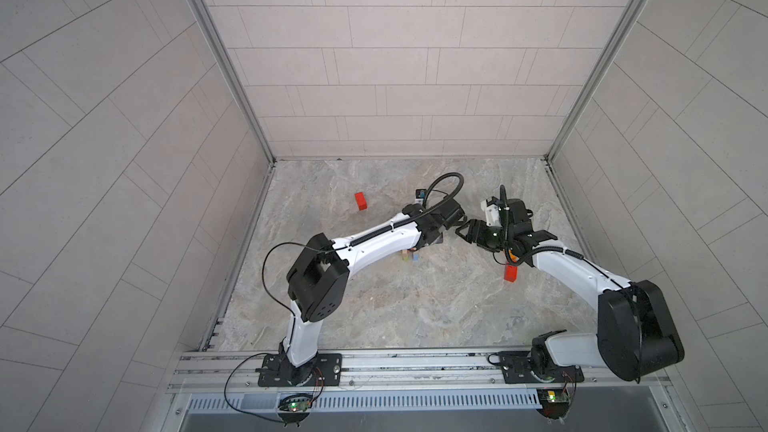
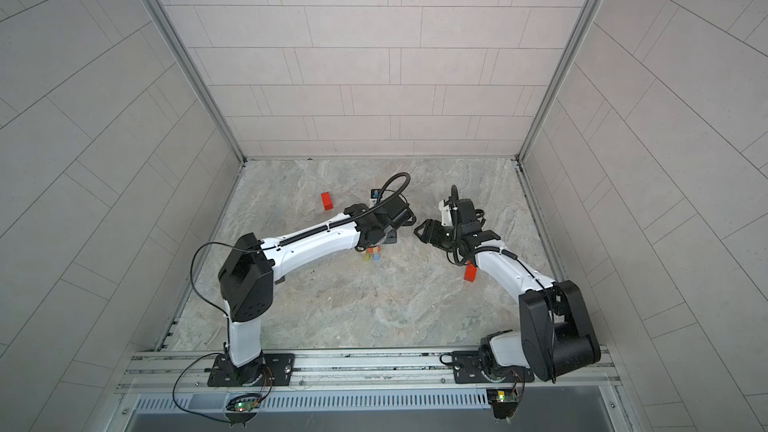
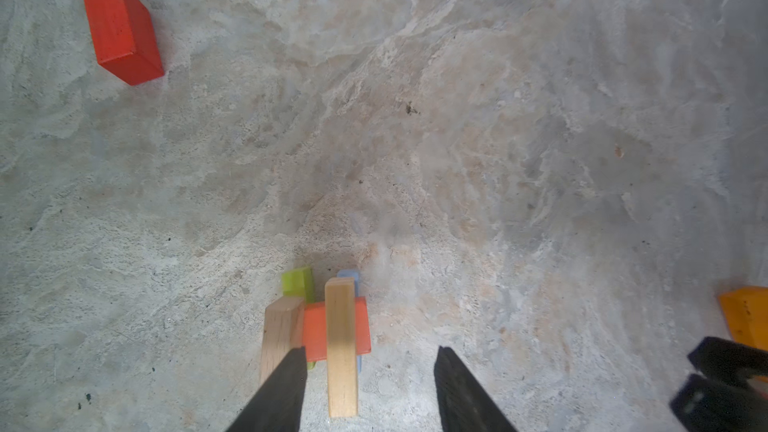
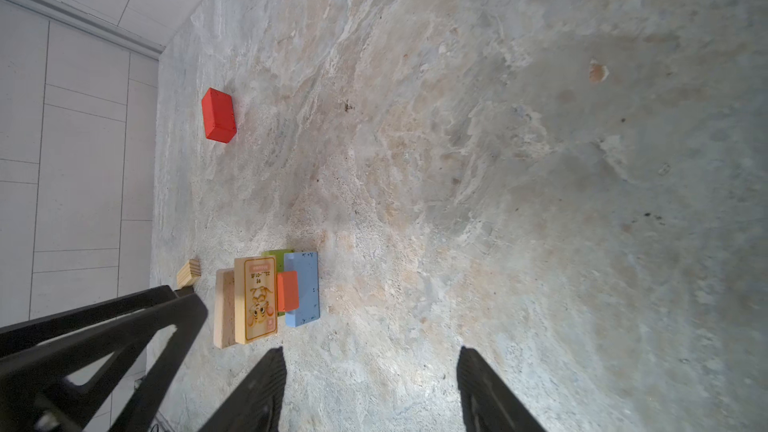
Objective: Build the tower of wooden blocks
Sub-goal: 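Open the left gripper and draw both grippers back from the stack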
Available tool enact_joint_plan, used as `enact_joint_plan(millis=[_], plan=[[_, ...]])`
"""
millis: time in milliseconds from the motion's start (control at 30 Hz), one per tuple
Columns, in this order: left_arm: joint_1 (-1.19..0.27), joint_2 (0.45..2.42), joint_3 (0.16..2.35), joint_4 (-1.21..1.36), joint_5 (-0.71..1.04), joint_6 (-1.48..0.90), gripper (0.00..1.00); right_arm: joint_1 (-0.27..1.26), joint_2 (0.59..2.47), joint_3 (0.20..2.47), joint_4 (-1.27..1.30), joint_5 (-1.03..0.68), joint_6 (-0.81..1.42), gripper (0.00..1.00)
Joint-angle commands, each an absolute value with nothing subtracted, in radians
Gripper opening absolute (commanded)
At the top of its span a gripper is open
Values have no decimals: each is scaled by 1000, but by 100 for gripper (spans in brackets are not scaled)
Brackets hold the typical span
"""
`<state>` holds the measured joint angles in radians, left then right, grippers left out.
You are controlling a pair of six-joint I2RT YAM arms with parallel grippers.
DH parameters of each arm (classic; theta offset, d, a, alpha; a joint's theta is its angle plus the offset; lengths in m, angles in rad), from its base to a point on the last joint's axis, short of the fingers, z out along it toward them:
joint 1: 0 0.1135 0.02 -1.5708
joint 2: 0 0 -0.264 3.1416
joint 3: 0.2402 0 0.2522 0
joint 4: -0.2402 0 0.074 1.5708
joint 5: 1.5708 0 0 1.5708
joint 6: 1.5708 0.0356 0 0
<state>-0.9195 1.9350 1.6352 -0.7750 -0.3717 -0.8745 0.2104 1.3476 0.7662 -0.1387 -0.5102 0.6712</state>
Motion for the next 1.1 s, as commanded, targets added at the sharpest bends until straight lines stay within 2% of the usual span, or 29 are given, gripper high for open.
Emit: enact_joint_plan(millis=[0, 67, 100, 167, 200, 267, 500, 700, 833, 1067], plan=[[-928, 1879, 1667, -819, -392, -853, 56, 210, 1338, 785, -178, -485, 647, 66], [-927, 1855, 1669, -825, -392, -841, 58, 210, 1332, 792, -195, -475, 636, 67], [-928, 1842, 1668, -825, -389, -830, 62, 210, 1330, 795, -201, -471, 631, 67], [-928, 1810, 1660, -825, -385, -810, 84, 210, 1322, 799, -217, -458, 626, 68], [-928, 1793, 1653, -825, -385, -804, 92, 210, 1319, 800, -224, -452, 622, 68], [-928, 1750, 1630, -820, -390, -798, 100, 209, 1312, 804, -247, -435, 610, 69], [-928, 1580, 1453, -723, -413, -776, 100, 188, 1295, 796, -298, -369, 596, 74], [-919, 1435, 1294, -692, -423, -749, 100, 91, 1276, 754, -323, -306, 584, 80], [-892, 1347, 1163, -652, -388, -748, 100, 42, 1264, 730, -330, -232, 561, 86], [-796, 1198, 945, -574, -288, -748, 100, -68, 1290, 732, -341, -217, 550, 87]])
